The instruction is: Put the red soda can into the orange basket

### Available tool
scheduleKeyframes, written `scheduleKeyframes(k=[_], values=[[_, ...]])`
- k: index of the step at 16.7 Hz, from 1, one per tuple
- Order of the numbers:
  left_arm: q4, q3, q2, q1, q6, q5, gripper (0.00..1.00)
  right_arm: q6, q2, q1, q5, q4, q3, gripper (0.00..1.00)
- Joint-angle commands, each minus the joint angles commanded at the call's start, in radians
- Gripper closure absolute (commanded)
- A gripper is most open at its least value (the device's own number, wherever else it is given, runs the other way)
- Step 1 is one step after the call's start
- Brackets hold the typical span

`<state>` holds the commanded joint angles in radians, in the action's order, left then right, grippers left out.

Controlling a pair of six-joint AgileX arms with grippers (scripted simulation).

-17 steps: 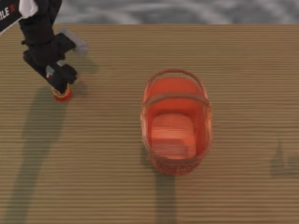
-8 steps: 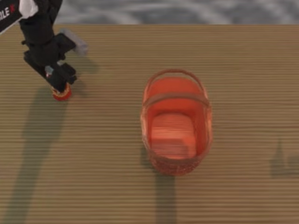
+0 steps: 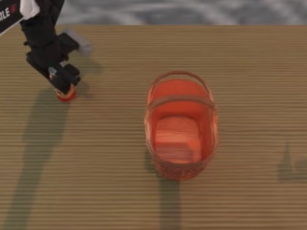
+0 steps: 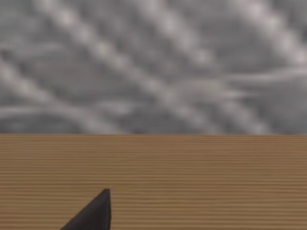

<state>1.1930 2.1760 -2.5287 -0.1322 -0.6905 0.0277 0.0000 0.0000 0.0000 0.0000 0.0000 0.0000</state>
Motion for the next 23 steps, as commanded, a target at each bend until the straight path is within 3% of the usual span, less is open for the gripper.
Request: scheduleKeyframes(k=[3, 6, 18, 23], values=[[-0.121, -0.053, 0.024, -0.016, 0.038, 0.084, 1.00, 0.000, 0.000, 0.000, 0.000, 0.000, 0.000, 0.00], [-0.326, -0.141, 0.062, -0.038, 0.105, 0.216, 1.00, 0.000, 0.000, 0.000, 0.000, 0.000, 0.000, 0.00], [-1.514, -0.684, 0.312, -0.151, 0.498, 0.946, 1.00, 0.000, 0.000, 0.000, 0.000, 0.000, 0.000, 0.00], [-1.862, -0.856, 0.420, -0.186, 0.614, 1.171, 1.00, 0.000, 0.000, 0.000, 0.000, 0.000, 0.000, 0.00]])
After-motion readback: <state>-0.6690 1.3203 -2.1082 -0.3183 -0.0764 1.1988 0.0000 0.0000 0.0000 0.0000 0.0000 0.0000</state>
